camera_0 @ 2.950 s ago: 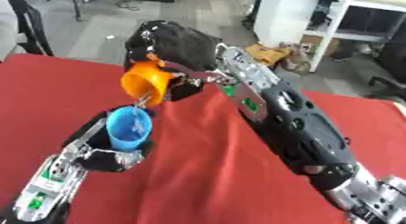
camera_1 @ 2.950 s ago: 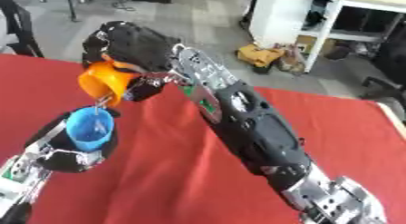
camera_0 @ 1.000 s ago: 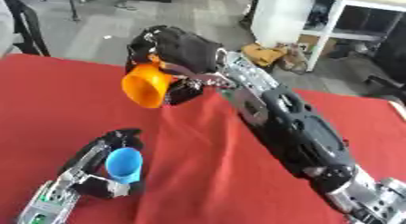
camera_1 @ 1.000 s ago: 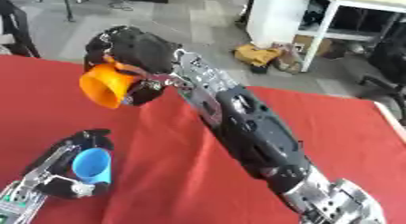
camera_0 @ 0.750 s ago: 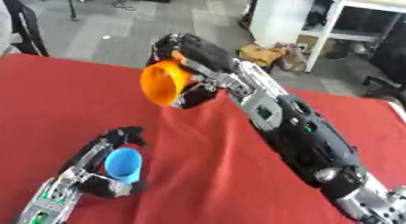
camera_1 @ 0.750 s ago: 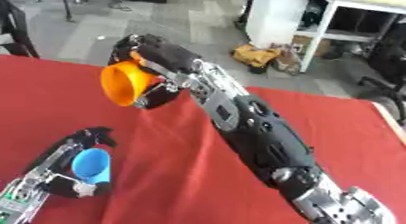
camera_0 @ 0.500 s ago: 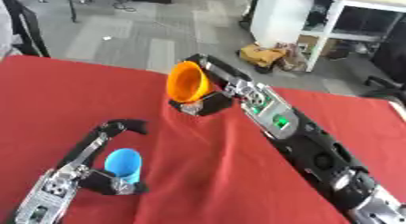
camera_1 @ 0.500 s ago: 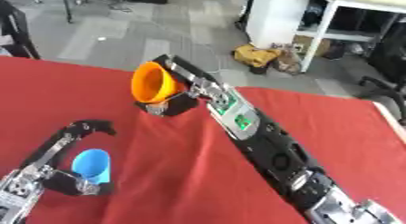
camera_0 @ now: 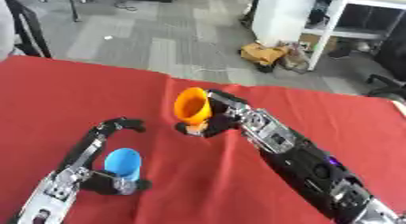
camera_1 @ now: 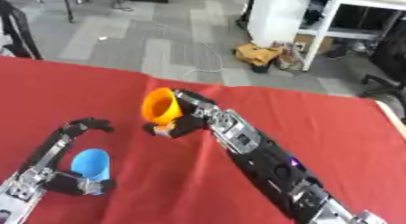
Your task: Pour the contents of one cup into another cup.
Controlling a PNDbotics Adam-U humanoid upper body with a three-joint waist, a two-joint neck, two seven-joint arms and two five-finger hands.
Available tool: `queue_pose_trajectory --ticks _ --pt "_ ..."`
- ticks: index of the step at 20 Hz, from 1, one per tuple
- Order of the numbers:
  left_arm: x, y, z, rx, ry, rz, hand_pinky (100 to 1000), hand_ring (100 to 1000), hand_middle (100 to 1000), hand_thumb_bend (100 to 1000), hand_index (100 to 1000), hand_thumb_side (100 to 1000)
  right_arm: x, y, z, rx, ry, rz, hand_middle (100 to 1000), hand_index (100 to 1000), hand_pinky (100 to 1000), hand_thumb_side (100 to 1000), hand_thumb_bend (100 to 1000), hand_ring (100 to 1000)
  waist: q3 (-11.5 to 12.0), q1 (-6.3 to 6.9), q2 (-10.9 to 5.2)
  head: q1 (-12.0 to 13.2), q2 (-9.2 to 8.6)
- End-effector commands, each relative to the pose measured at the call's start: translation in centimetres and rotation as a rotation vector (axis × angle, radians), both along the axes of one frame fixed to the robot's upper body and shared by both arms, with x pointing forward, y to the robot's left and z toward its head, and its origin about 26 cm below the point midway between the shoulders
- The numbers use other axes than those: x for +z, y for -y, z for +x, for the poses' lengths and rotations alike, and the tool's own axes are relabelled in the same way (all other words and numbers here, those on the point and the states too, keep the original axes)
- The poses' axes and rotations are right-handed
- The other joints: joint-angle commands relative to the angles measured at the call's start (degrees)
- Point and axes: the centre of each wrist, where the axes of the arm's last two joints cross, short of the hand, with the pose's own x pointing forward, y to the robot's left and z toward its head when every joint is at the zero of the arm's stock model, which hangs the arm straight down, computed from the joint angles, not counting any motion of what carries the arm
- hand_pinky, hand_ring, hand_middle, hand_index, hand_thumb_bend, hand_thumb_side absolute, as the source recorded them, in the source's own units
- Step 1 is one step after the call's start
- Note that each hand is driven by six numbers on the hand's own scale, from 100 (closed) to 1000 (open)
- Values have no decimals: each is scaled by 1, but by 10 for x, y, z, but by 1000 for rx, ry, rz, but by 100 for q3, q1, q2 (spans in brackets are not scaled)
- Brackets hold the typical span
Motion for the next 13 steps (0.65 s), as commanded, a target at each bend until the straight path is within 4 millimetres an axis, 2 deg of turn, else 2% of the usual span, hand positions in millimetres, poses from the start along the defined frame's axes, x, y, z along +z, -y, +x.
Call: queue_pose_trajectory --ticks 1,3,4,8,9,13 --pt "6 3 2 6 31 -6 862 736 662 764 872 132 14 4 4 46 35 12 631 785 687 100 622 674 7 46 -73 -17 -40" --pt "5 3 2 11 34 -7 862 735 660 764 872 131 17 5 4 72 72 9 740 859 741 107 701 742 13 47 -74 -13 -41" --pt "5 3 2 13 35 -7 863 735 659 763 872 131 19 5 4 79 89 9 757 868 750 122 716 754 14 49 -74 -13 -44" --pt "4 3 2 15 37 -7 863 735 659 763 872 131 18 6 4 84 116 6 757 868 750 122 716 754 16 50 -73 -13 -46" --pt "4 3 2 16 37 -7 863 733 655 763 871 131 19 6 4 84 120 7 792 899 770 153 749 770 15 51 -74 -13 -45" --pt "5 2 2 18 39 -6 854 728 652 762 871 131 29 9 3 61 166 47 765 892 760 131 727 747 2 58 -76 -6 -40"
